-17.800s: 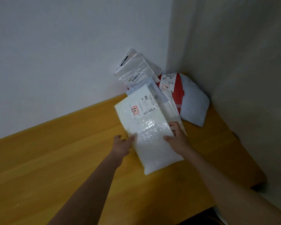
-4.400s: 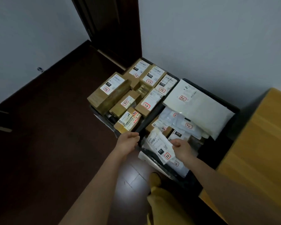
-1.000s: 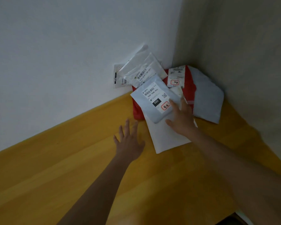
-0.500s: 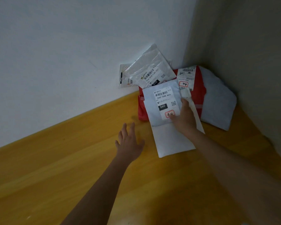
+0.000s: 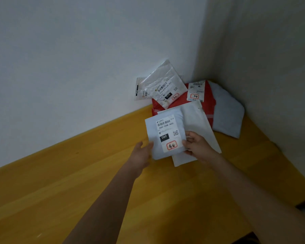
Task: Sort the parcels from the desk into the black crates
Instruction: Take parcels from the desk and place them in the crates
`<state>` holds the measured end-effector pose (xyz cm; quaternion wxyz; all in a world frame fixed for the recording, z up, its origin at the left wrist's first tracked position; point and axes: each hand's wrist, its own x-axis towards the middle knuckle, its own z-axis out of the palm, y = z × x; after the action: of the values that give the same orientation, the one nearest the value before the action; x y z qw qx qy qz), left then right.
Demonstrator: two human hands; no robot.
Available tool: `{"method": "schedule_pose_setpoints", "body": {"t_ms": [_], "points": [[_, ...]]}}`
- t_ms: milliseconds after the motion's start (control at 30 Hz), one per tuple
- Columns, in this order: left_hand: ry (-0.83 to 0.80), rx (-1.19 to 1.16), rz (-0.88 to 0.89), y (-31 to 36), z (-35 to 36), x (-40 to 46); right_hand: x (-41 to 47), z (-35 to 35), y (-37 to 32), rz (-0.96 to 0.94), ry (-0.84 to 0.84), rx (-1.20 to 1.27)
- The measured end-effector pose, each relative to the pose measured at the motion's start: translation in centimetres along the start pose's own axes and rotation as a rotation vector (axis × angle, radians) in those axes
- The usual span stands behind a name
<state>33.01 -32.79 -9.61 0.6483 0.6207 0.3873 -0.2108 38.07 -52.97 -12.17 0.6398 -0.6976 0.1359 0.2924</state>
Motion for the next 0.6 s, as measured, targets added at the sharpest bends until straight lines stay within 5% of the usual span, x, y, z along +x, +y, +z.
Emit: {"method": "schedule_pose_setpoints", "body": {"t_ms": [200, 600], "points": [[-0.15, -0.172, 0.095, -1.4, -3.9, -3.8, -5.6, 3.3, -0.9, -0.054, -0.087, -0.038], [-0.13, -0.158, 0.36, -2.1, -17.4, -11.0, -10.9, 12.5, -3.4, -0.177, -0.226, 0.053]]}}
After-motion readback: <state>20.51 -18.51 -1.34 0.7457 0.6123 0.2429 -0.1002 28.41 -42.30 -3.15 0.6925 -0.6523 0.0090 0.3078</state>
